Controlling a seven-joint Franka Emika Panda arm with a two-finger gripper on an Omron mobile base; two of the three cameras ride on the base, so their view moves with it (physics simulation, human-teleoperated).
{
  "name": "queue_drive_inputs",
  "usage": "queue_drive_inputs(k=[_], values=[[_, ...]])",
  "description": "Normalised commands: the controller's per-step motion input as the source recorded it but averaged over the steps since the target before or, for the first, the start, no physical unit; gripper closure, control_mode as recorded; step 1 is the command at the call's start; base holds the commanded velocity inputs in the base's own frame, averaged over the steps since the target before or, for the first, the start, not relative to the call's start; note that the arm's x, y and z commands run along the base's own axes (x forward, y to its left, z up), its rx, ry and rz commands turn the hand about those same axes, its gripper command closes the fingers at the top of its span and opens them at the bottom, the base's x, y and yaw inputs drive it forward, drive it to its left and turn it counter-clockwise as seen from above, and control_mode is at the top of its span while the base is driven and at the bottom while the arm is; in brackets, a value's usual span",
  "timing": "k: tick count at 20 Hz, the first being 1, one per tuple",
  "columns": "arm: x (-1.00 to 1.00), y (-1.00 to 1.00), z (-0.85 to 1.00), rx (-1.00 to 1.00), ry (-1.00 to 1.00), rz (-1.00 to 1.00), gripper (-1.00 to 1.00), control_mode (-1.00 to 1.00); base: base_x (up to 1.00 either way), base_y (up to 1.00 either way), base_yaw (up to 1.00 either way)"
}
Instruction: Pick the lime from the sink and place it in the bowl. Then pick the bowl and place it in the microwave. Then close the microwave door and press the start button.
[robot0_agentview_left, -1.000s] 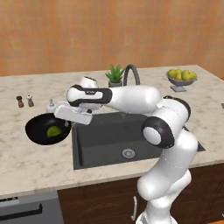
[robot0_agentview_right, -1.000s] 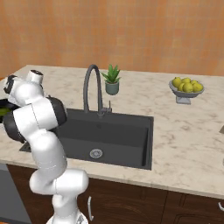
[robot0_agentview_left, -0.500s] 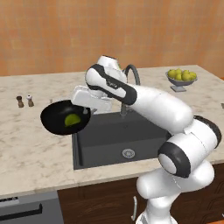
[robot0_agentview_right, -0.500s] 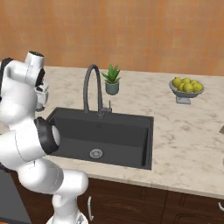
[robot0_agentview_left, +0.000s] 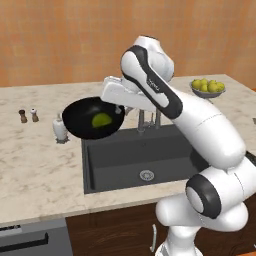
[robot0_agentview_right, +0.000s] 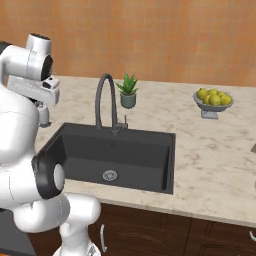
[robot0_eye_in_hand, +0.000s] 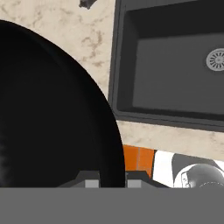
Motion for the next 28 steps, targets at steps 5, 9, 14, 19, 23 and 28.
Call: queue_drive_inputs(k=[5, 9, 14, 19, 23, 28], values=[[-0.43, -0.34, 0.55, 0.01, 0.0, -0.06, 1.0, -1.0, 0.0, 0.0, 0.0], [-0.11, -0.32, 0.61, 0.01, 0.01, -0.08, 1.0, -1.0, 0.0, 0.0, 0.0], [-0.07, -0.47, 0.46, 0.08, 0.07, -0.1, 1.0, -1.0, 0.0, 0.0, 0.0], [-0.51, -0.44, -0.06, 0.07, -0.02, -0.13, 1.0, -1.0, 0.0, 0.0, 0.0], [-0.49, -0.54, 0.0, 0.09, -0.01, -0.28, 1.0, -1.0, 0.0, 0.0, 0.0], [-0.38, -0.53, -0.01, 0.1, 0.01, -0.27, 1.0, -1.0, 0.0, 0.0, 0.0]])
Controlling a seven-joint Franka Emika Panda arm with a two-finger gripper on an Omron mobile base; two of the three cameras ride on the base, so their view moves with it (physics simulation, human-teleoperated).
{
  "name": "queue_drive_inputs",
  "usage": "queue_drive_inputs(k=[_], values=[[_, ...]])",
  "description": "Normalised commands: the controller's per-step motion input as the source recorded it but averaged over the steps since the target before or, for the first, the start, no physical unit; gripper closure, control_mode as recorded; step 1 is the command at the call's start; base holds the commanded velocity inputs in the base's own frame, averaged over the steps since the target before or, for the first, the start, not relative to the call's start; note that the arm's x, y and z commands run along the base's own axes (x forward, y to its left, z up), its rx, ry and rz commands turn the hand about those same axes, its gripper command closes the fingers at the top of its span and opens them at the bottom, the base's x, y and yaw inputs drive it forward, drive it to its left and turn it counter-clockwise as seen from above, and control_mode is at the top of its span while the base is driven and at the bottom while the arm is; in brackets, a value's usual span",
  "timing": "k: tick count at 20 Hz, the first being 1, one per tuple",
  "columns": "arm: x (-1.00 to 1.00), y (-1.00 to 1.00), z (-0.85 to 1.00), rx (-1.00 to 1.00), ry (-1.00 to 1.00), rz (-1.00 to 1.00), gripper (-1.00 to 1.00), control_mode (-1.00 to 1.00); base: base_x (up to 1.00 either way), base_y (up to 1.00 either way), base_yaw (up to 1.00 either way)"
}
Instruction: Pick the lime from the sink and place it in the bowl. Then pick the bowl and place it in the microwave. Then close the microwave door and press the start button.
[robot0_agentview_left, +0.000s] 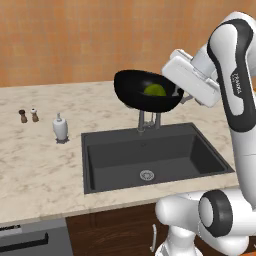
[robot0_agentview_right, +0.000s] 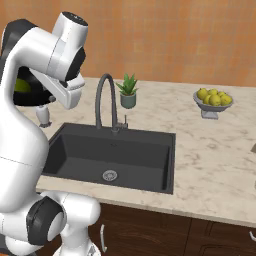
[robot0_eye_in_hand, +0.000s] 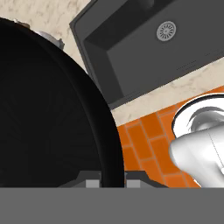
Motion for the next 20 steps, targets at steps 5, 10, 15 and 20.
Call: queue_drive_inputs(k=[5, 10, 15, 20], values=[[0.0, -0.03, -0.07, 0.02, 0.05, -0.01, 1.0, 1.0, -0.26, 0.0, -0.03], [0.0, 0.0, 0.0, 0.0, 0.0, 0.0, 1.0, 1.0, -0.88, 0.0, -0.08], [0.0, 0.0, 0.0, 0.0, 0.0, 0.0, 1.0, 1.0, -0.83, -0.13, -0.21], [0.0, 0.0, 0.0, 0.0, 0.0, 0.0, 1.0, 1.0, -0.39, -0.11, -0.69]])
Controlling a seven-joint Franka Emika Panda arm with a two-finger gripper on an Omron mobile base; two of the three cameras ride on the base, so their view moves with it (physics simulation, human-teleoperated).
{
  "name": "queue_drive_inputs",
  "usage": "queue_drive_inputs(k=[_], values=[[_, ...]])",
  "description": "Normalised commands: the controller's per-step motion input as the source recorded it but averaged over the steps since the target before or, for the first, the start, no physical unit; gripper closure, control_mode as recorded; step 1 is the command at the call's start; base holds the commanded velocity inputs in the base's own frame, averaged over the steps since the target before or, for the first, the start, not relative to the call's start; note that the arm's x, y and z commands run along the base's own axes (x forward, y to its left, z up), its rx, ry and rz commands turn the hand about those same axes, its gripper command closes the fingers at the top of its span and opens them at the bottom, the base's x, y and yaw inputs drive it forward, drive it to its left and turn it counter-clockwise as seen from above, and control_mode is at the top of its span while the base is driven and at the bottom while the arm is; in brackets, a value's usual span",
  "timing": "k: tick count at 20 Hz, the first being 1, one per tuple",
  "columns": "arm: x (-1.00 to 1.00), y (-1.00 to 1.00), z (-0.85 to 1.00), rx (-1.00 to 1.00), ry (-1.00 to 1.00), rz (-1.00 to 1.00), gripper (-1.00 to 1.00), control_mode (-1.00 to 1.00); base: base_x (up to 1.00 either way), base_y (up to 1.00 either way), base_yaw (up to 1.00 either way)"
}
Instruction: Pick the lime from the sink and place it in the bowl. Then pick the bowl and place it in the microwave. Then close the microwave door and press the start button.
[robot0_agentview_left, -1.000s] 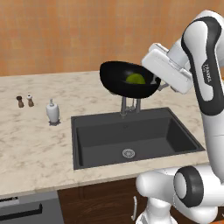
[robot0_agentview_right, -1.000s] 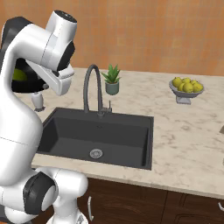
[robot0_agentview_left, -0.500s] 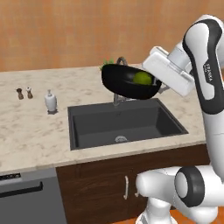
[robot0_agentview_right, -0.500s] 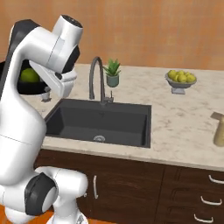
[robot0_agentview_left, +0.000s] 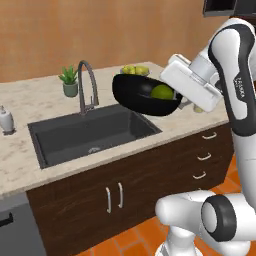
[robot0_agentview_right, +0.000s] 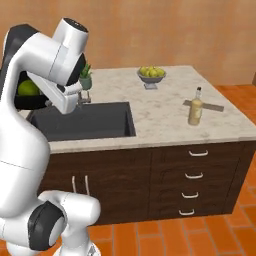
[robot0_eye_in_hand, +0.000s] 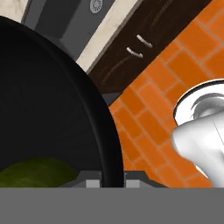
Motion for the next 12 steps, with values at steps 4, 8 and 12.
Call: queue_drive_inputs(k=[4, 8, 12], values=[[0.0, 0.0, 0.0, 0.0, 0.0, 0.0, 1.0, 1.0, -0.11, -0.07, -0.78], [0.0, 0.0, 0.0, 0.0, 0.0, 0.0, 1.0, 1.0, 0.0, -0.46, -0.74], [0.0, 0.0, 0.0, 0.0, 0.0, 0.0, 1.0, 1.0, 0.05, -0.72, -0.65]])
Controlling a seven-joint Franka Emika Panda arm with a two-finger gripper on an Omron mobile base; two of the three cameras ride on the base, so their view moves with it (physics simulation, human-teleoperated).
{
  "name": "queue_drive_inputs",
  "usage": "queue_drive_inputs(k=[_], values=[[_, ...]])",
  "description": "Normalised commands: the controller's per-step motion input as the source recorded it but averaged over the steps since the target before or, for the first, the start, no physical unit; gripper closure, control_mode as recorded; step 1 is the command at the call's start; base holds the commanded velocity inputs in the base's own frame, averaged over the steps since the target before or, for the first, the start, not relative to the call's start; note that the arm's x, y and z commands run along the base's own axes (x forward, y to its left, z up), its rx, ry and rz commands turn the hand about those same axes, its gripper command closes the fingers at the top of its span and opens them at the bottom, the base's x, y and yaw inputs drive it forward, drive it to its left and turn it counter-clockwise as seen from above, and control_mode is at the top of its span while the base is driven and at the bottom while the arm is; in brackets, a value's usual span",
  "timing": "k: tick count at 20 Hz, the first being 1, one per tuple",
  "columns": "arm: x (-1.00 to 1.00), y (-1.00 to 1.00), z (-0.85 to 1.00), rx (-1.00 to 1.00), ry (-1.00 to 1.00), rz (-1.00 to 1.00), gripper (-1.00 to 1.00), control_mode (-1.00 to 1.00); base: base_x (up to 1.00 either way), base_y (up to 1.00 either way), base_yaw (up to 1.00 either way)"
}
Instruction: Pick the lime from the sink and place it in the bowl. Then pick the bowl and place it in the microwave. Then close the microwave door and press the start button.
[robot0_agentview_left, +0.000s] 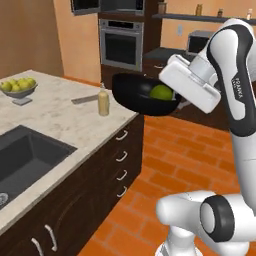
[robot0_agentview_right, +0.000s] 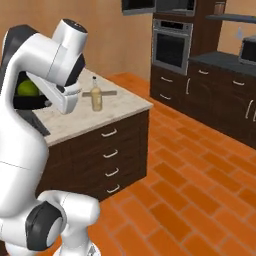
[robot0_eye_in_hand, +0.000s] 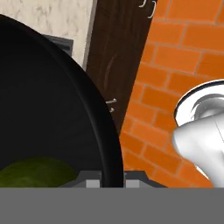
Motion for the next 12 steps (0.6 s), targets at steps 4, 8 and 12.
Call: queue_drive_inputs(k=[4, 8, 12], values=[[0.0, 0.0, 0.0, 0.0, 0.0, 0.0, 1.0, 1.0, 0.37, -0.91, -0.48], [0.0, 0.0, 0.0, 0.0, 0.0, 0.0, 1.0, 1.0, 0.67, -0.88, -0.41], [0.0, 0.0, 0.0, 0.0, 0.0, 0.0, 1.0, 1.0, 0.95, -0.68, -0.33]])
